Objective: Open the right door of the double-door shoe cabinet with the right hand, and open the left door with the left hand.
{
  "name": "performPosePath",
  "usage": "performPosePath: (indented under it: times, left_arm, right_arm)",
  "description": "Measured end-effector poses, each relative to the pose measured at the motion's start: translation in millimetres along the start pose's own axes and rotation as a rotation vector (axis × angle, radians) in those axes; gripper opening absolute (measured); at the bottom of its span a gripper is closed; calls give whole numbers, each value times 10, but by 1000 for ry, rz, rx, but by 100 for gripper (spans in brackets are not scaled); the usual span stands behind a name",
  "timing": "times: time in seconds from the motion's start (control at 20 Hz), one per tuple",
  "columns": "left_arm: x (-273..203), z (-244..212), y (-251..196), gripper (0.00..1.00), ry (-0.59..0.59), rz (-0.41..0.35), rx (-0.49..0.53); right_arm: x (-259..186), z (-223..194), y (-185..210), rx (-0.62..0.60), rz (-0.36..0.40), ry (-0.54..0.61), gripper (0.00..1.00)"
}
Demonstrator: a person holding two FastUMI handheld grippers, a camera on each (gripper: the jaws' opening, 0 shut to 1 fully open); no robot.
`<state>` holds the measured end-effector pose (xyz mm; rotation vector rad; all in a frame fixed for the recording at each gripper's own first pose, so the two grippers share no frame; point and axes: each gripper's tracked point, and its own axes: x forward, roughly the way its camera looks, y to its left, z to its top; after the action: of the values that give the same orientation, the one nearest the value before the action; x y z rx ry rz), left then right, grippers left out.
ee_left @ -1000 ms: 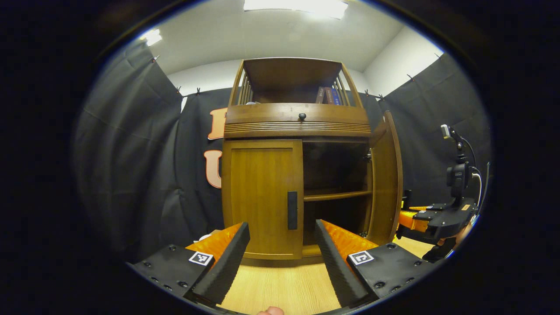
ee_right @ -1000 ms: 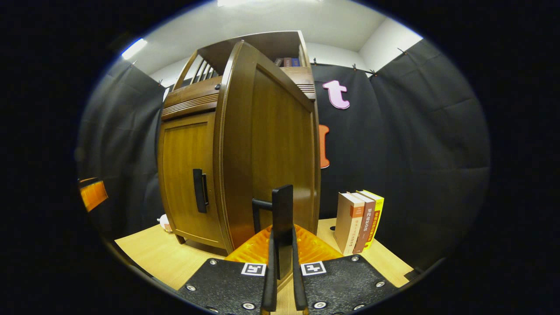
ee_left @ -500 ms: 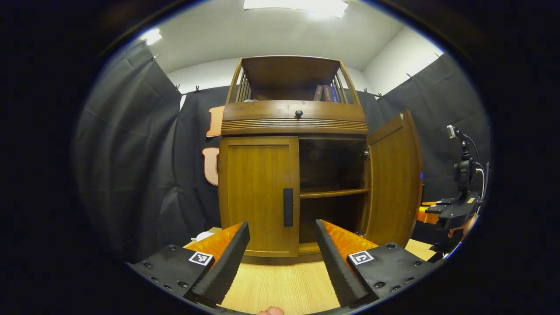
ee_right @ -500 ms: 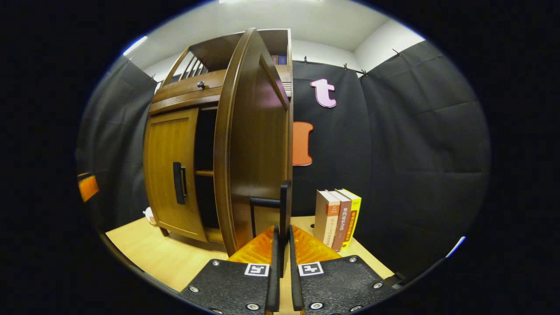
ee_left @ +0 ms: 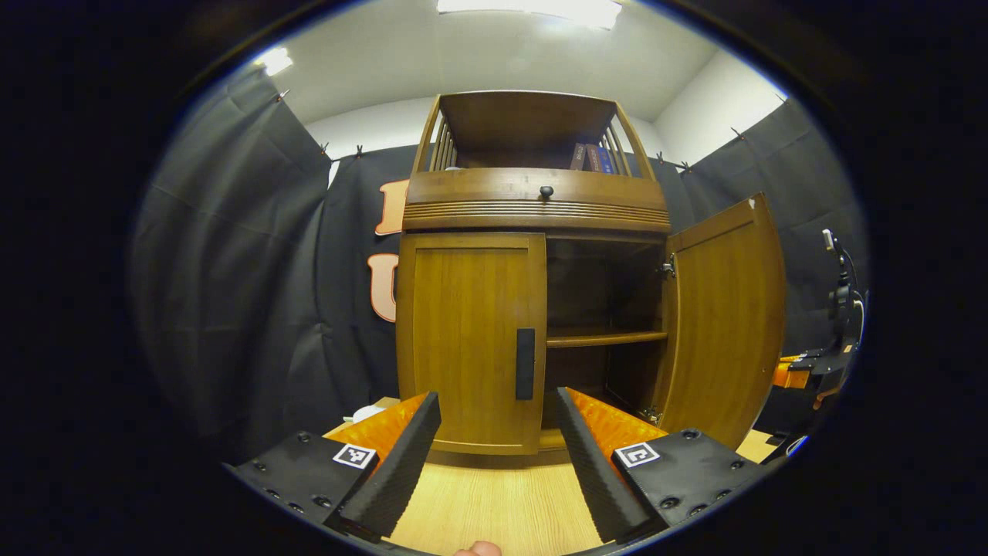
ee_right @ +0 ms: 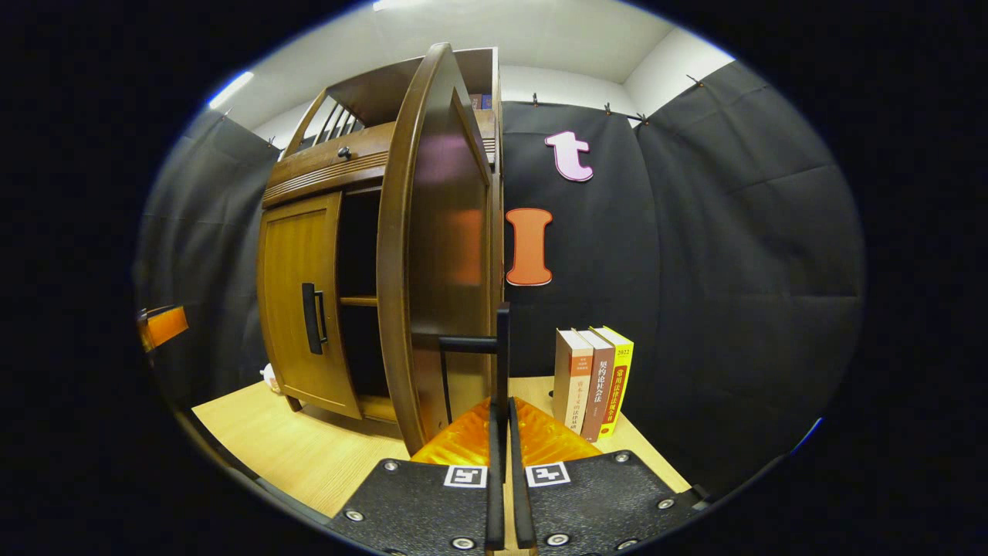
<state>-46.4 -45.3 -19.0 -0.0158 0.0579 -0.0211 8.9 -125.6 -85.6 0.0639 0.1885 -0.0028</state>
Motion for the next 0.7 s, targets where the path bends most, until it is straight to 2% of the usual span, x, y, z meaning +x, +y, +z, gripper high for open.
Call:
performPosePath:
  times: [0.25, 0.4, 0.45, 0.5, 0.55, 0.6, 0.65, 0.7]
  left_arm:
    - [376, -142, 22, 98, 2, 9, -29]
    - [620, -247, 56, 98, 1, 18, -40]
    - [708, -298, 62, 98, 6, 18, -44]
    - [789, -339, 50, 98, 11, 14, -45]
    - [887, -370, 40, 98, 18, 10, -43]
    - [970, -386, 18, 98, 22, 6, -40]
    - [1065, -399, -13, 98, 25, -1, -37]
    - [1161, -416, -58, 98, 27, -11, -36]
  right_arm:
    - [-31, -21, -98, 54, -6, 4, 4]
    - [-79, -4, -144, 38, -19, -3, 4]
    - [-101, -10, -180, 33, -27, -5, 16]
    - [-134, -15, -217, 34, -38, -5, 4]
    - [-182, -7, -282, 29, -65, -4, 4]
    - [-241, 10, -370, 18, -92, -8, 16]
    - [-299, 58, -424, 6, -108, -21, 17]
    - [-346, 96, -437, 4, -103, -33, 9]
